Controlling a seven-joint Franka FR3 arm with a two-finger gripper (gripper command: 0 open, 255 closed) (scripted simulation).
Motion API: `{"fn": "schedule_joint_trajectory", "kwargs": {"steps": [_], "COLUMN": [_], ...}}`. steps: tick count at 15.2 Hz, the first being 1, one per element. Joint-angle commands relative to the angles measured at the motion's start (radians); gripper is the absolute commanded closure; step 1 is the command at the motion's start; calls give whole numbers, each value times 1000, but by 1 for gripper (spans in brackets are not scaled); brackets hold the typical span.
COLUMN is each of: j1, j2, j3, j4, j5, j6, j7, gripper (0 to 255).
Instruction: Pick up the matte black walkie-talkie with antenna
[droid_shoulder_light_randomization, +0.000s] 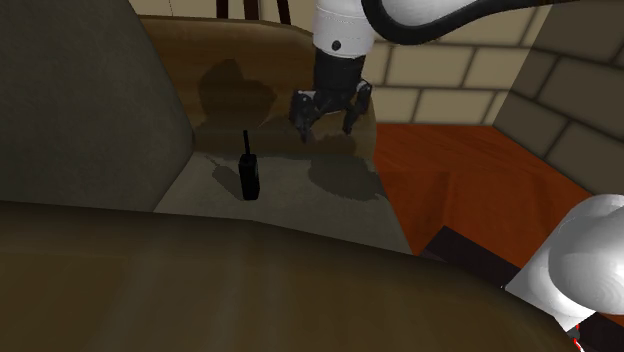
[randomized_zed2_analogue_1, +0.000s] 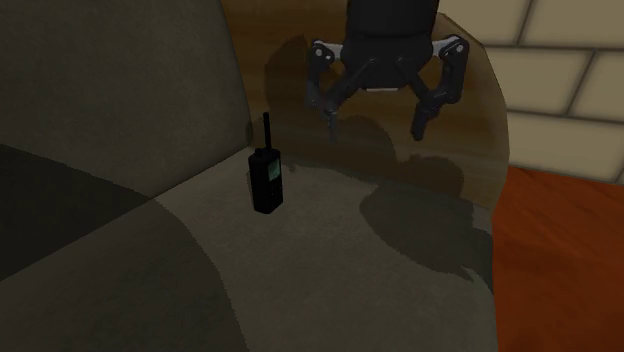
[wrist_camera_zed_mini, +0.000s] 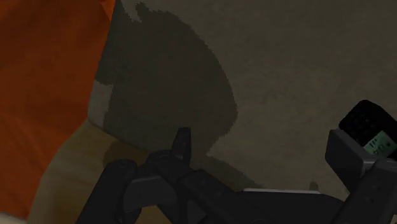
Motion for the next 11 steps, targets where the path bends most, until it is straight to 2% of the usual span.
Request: {"fn": "schedule_joint_trajectory", "kwargs": {"steps": [1, 4, 7, 11], "j1": [-13, -29, -28, 33], "j2": [70, 195, 340, 556], "j3": [53, 127, 191, 228], "j4": [55, 153, 270, 462], "j5": [-21, -82, -173, -321], "j6": [9, 14, 3, -45], "j7": [102, 251, 408, 608], "gripper": [0, 0, 0, 0]}}
